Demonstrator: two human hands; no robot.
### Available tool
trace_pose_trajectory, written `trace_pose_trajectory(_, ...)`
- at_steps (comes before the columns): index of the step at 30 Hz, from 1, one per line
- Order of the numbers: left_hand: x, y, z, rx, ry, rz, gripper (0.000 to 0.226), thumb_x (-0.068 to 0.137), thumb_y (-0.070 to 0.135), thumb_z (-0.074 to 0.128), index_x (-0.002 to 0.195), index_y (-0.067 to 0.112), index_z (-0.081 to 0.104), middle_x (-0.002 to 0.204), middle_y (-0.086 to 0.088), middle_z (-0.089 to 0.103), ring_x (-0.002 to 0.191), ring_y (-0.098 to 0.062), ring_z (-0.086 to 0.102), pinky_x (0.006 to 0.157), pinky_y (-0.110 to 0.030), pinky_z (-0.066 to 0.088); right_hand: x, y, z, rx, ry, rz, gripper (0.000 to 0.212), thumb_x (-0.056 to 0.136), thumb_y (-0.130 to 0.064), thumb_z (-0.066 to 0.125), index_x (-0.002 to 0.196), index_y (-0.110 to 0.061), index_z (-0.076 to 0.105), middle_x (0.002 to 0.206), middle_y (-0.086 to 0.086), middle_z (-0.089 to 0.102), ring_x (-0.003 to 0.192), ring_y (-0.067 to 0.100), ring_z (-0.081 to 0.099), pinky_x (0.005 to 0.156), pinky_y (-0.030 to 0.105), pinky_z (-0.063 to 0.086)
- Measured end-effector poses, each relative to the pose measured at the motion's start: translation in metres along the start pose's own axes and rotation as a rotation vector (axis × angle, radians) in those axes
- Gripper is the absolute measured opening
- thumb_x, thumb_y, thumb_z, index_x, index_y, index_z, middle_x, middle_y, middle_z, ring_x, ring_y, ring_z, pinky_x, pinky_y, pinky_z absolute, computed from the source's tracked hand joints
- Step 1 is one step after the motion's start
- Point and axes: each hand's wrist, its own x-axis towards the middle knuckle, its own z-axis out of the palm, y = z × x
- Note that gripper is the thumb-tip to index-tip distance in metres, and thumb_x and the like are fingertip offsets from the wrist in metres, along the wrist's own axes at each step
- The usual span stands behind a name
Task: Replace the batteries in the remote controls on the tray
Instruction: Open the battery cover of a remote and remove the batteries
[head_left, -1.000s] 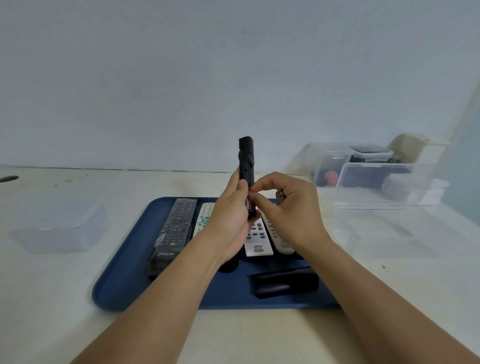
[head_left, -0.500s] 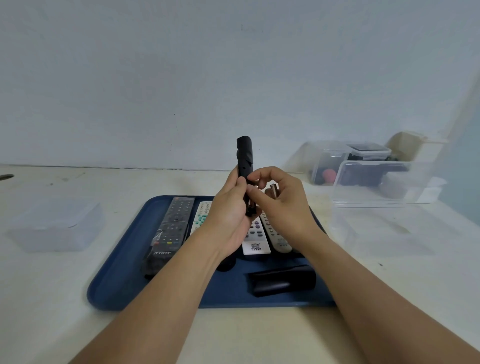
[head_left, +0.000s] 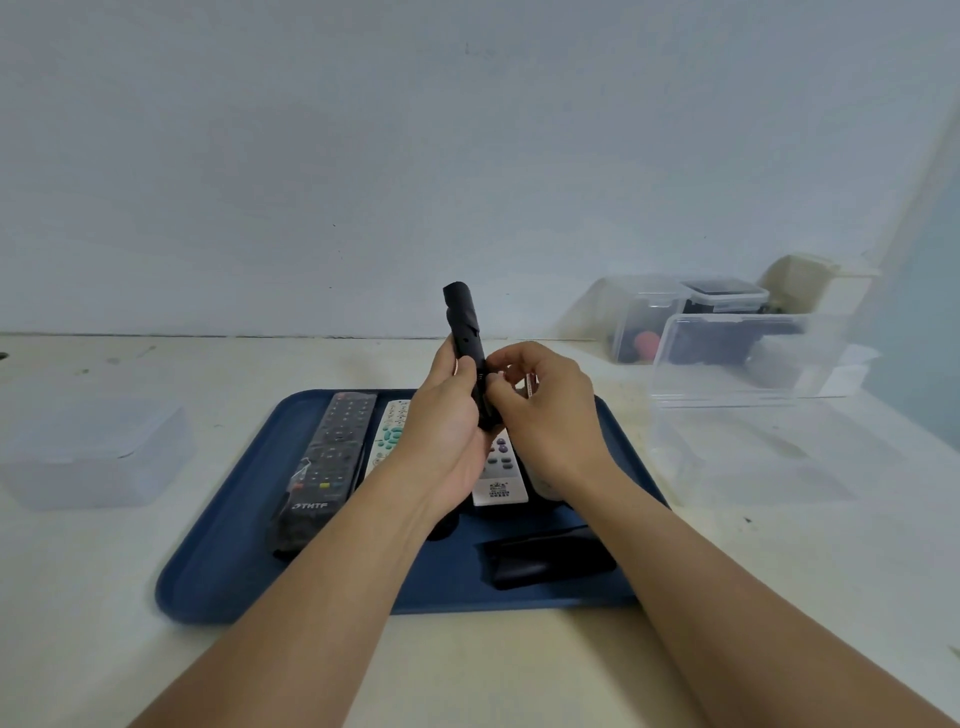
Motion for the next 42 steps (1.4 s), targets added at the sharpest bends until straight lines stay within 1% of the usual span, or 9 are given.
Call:
trace_pose_trajectory(6,-0.001,0.000,0.006,-0.156,0.018,-0.048,0.040,0.112,0.015,0.031,0.145,0.021,0.052,0.110,-0.015,0.067,0.096,-0.019,0.068,0.076,-0.030,0.059,0.006,0.003,-0.006,0.224,0.086,0.173,0.030,0.094,0.001,0.042,0.099,-0.011,0.069,0.073,-0.003,0.068,0.058,0.005,0.060,0.057,0.022,0.051)
trace_pose_trajectory(12,-0.009,-0.005,0.015,-0.098,-0.020,-0.082,0.037,0.111,0.017,0.032,0.141,0.020,0.054,0.097,-0.011,0.066,0.079,-0.018,0.061,0.069,-0.028,0.055,0.009,-0.015,-0.041,0.502,0.114,0.319,0.035,0.098,0.005,0.033,0.094,-0.009,0.064,0.059,0.001,0.043,0.040,0.005,0.037,0.040,0.019,0.037)
trace_pose_trajectory(14,-0.016,-0.009,0.016,-0.025,-0.033,-0.092,0.032,0.111,0.019,0.034,0.136,0.020,0.055,0.089,-0.008,0.061,0.065,-0.013,0.051,0.060,-0.026,0.045,0.010,-0.018,-0.073,0.317,0.070,0.272,0.035,0.097,0.004,0.033,0.093,-0.009,0.064,0.060,0.000,0.039,0.040,0.005,0.033,0.039,0.019,0.033)
trace_pose_trajectory(18,-0.032,-0.020,0.029,0.122,-0.080,-0.073,0.013,0.107,0.022,0.049,0.114,0.014,0.058,0.078,0.001,0.046,0.054,-0.008,0.037,0.052,-0.024,0.031,0.014,-0.013,-0.167,-0.468,-0.232,0.308,0.023,0.099,-0.005,0.046,0.099,-0.012,0.068,0.075,0.005,0.058,0.057,0.012,0.051,0.050,0.025,0.044)
trace_pose_trajectory(22,-0.039,-0.026,0.051,0.196,-0.114,-0.076,0.021,0.103,0.021,0.058,0.123,0.022,0.066,0.070,0.005,0.044,0.052,-0.008,0.039,0.055,-0.025,0.031,0.024,0.009,-0.219,-0.883,-0.505,0.408,0.024,0.095,-0.002,0.051,0.100,-0.014,0.072,0.087,0.005,0.061,0.064,0.014,0.053,0.056,0.022,0.046)
trace_pose_trajectory(27,-0.041,-0.041,0.079,0.231,-0.168,-0.056,0.024,0.104,0.014,0.055,0.126,0.012,0.063,0.072,0.000,0.040,0.050,-0.009,0.038,0.048,-0.021,0.039,0.033,0.026,-0.232,-1.025,-0.573,0.299,0.023,0.094,-0.007,0.058,0.110,-0.016,0.071,0.110,0.004,0.064,0.080,0.012,0.059,0.071,0.022,0.047)
trace_pose_trajectory(32,-0.041,-0.053,0.098,0.209,-0.134,-0.082,0.019,0.103,0.012,0.056,0.120,0.012,0.064,0.074,0.000,0.045,0.050,-0.009,0.041,0.046,-0.021,0.040,0.029,0.025,-0.235,-1.176,-0.663,0.159,0.029,0.097,-0.010,0.059,0.125,-0.016,0.068,0.129,0.002,0.061,0.117,0.022,0.057,0.093,0.025,0.042)
trace_pose_trajectory(36,-0.040,-0.058,0.106,0.206,-0.110,-0.076,0.016,0.103,0.008,0.055,0.116,0.013,0.063,0.074,-0.001,0.049,0.050,-0.011,0.042,0.047,-0.023,0.040,0.027,0.030,-0.237,-0.959,-0.521,0.216,0.035,0.095,0.002,0.047,0.106,-0.014,0.077,0.111,0.000,0.074,0.096,0.014,0.066,0.079,0.019,0.048)
trace_pose_trajectory(42,-0.039,-0.053,0.101,0.213,-0.101,-0.073,0.015,0.103,0.009,0.055,0.116,0.013,0.062,0.075,-0.003,0.051,0.052,-0.012,0.043,0.049,-0.024,0.039,0.023,0.031,-0.237,-0.813,-0.557,0.362,0.035,0.097,-0.014,0.042,0.099,-0.017,0.076,0.097,-0.001,0.073,0.079,0.008,0.063,0.065,0.017,0.044)
